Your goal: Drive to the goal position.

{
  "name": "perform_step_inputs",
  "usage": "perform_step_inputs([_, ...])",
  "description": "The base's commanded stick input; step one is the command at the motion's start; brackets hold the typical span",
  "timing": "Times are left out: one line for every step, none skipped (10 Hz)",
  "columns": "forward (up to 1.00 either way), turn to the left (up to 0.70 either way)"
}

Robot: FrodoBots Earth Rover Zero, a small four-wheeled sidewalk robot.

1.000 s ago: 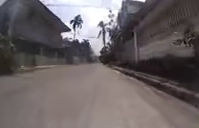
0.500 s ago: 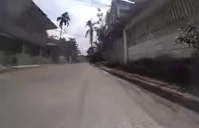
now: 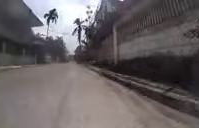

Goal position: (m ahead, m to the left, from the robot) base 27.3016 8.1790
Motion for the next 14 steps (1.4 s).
perform_step_inputs([1.0, 0.0])
perform_step_inputs([1.0, 0.0])
perform_step_inputs([1.0, 0.0])
perform_step_inputs([1.0, 0.0])
perform_step_inputs([1.0, 0.0])
perform_step_inputs([1.0, 0.0])
perform_step_inputs([1.0, 0.0])
perform_step_inputs([1.0, 0.0])
perform_step_inputs([1.0, 0.0])
perform_step_inputs([1.0, 0.13])
perform_step_inputs([1.0, 0.18])
perform_step_inputs([1.0, 0.14])
perform_step_inputs([1.0, 0.1])
perform_step_inputs([1.0, 0.06])
